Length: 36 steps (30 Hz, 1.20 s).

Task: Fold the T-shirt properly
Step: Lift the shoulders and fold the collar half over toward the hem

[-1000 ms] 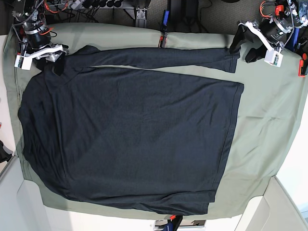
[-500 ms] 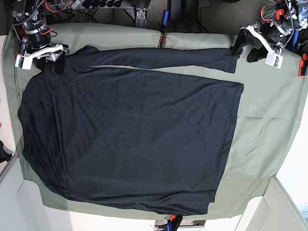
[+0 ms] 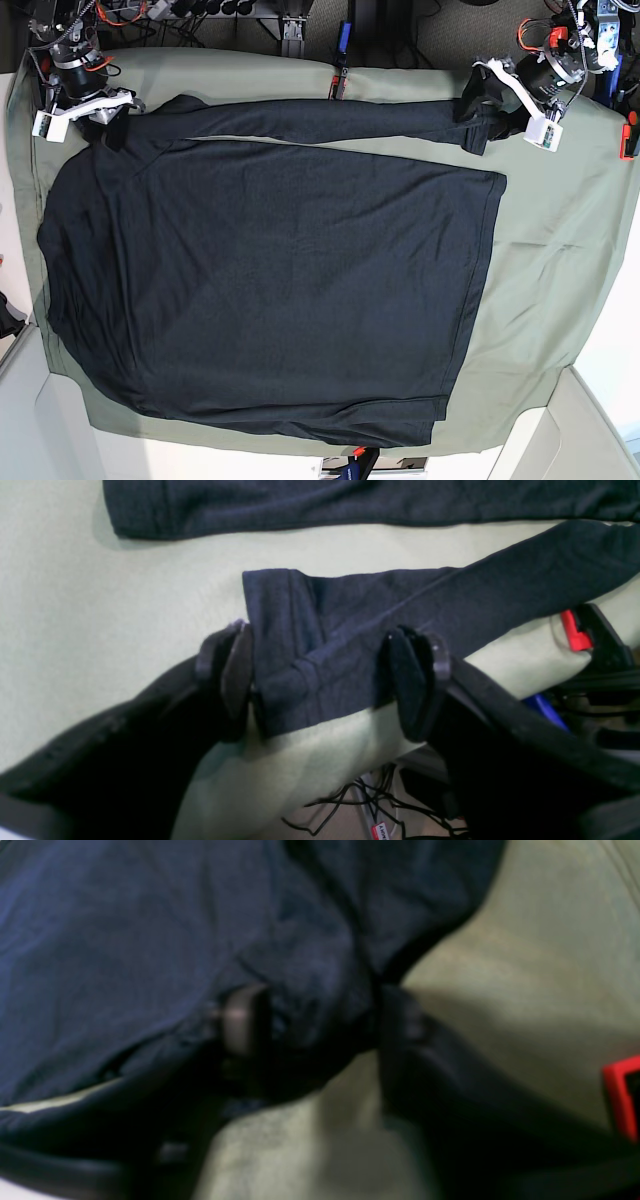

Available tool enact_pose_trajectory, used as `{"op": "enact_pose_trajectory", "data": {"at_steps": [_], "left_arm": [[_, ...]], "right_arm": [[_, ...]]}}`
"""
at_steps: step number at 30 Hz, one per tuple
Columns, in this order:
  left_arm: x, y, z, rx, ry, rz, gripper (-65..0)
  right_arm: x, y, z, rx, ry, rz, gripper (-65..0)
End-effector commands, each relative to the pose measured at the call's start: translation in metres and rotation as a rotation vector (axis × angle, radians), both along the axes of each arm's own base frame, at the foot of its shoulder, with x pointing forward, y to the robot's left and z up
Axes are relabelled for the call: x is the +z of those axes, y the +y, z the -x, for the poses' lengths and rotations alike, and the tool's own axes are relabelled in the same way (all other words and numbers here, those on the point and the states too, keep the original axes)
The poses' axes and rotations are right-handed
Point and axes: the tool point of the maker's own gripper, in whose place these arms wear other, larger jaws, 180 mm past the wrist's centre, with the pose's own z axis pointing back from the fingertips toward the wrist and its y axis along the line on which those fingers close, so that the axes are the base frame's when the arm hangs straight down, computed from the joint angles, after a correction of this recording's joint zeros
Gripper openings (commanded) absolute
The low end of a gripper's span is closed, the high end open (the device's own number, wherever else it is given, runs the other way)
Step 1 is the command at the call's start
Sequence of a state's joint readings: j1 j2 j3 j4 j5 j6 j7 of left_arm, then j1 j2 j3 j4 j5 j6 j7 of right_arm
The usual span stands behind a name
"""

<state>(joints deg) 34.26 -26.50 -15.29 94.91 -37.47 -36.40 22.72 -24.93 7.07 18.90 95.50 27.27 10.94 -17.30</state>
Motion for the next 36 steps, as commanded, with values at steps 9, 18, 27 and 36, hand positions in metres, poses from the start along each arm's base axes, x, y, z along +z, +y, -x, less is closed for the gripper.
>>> {"op": "enact_pose_trajectory", "data": {"at_steps": [9, 18, 27, 36], "left_arm": [[0.008, 0.007, -0.002, -0.057, -0.021, -0.06, -65.0], [0.07, 0.014, -0.03, -0.035, -0.184, -0.04, -65.0], [0.091, 0.021, -0.082, -0.094, -0.283, -0.1, -65.0], [0.05, 0.022, -0.146, -0.109, -0.224, -0.098, -65.0]], "right_arm": [[0.007, 0.019, -0.006, 0.124, -0.035, 0.023, -65.0], [0.041, -0.012, -0.013, 0.046, -0.098, 0.032, -65.0], [0.071, -0.027, -0.06, 0.026, -0.205, 0.06, -65.0], [0.067, -0.036, -0.11, 0.002, -0.226, 0.06, -65.0]]}}
